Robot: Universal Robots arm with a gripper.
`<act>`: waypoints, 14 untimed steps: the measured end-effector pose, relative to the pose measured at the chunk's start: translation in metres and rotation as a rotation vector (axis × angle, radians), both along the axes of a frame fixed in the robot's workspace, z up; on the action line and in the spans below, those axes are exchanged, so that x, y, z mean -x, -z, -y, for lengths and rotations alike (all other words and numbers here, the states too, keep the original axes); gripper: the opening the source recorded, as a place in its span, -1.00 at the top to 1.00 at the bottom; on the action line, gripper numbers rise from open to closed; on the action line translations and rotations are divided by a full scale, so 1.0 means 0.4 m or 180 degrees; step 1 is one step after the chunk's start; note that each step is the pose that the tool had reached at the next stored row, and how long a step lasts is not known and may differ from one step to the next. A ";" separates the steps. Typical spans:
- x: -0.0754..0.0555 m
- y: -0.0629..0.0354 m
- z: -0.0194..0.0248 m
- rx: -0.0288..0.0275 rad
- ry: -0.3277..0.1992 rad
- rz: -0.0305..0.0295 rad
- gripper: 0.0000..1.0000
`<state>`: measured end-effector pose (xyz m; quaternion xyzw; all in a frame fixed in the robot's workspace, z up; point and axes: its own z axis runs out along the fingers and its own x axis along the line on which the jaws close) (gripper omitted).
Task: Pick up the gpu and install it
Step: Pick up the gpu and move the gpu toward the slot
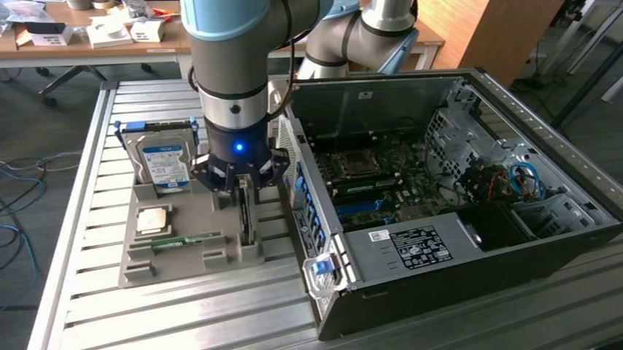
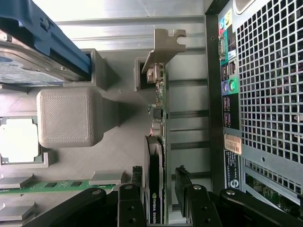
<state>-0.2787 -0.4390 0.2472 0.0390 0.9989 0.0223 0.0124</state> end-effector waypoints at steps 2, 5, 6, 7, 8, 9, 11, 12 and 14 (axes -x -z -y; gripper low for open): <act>0.000 0.005 0.000 -0.0001 0.0000 0.0001 0.17; 0.000 0.016 0.000 0.0000 0.0000 0.0000 0.17; 0.000 0.018 0.000 0.0000 0.0000 0.0000 0.17; 0.000 0.018 0.000 0.0000 0.0000 0.0000 0.17; 0.000 0.020 0.000 -0.0001 0.0000 0.0000 0.17; 0.000 0.023 0.000 -0.0001 0.0000 0.0001 0.17; 0.000 0.031 0.000 0.0000 0.0000 0.0001 0.17; 0.000 0.032 0.000 0.0000 0.0000 0.0000 0.17; 0.000 0.035 0.000 -0.0001 0.0000 0.0001 0.17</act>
